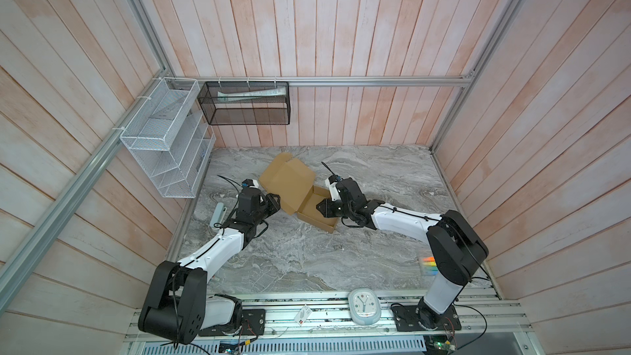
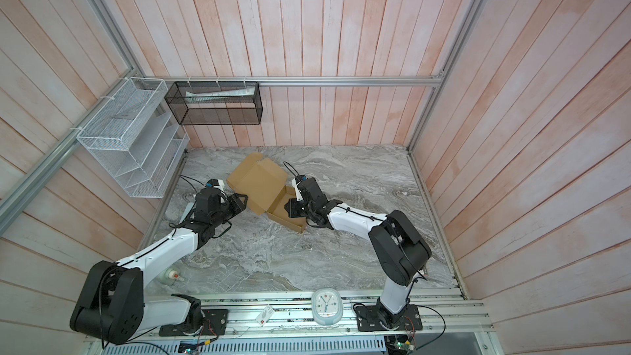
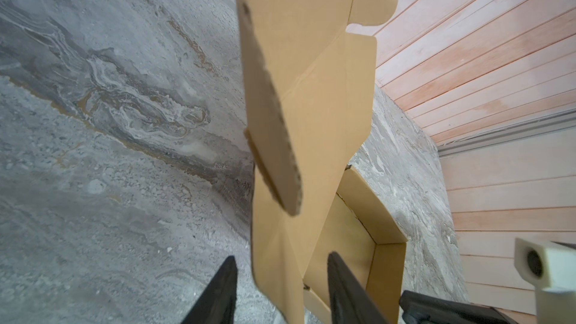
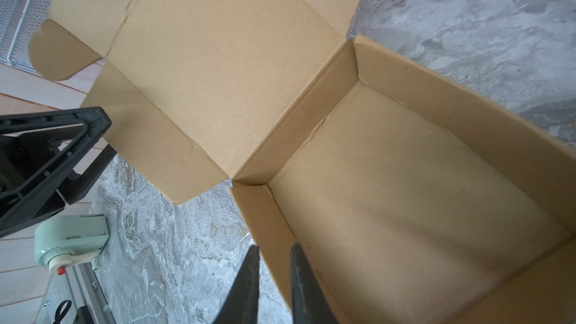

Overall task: Assemble paper box
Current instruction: Rotate the paper box at the center of the table.

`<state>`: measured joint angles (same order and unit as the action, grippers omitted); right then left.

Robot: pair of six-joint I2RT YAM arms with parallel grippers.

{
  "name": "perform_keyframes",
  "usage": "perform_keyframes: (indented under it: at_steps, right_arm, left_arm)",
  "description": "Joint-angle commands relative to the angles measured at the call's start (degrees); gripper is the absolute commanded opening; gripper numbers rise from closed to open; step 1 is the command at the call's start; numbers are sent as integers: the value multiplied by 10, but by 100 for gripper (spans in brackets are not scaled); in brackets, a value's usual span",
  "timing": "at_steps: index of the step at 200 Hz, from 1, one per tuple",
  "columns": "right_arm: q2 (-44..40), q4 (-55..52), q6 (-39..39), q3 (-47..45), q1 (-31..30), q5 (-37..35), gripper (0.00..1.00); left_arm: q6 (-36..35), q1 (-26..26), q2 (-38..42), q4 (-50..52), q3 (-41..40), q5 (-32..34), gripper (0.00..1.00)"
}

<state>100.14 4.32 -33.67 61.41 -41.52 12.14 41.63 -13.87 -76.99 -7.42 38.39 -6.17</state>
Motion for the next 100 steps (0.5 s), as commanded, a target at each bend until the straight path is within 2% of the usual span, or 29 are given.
perform_keyframes:
  at_steps: [1,42,100]
  right_arm:
    - [11,2,-4,1,3,7,21]
    - [11,-8,2,8,6,8,21]
    - [4,-12,12,27,13,18,21]
  left_arm:
    - [-8,2,-16,-35,21,8,43]
    - [-15,3,-31,-40,35,8,23]
    - [-55,3,-41,-41,45,4,5]
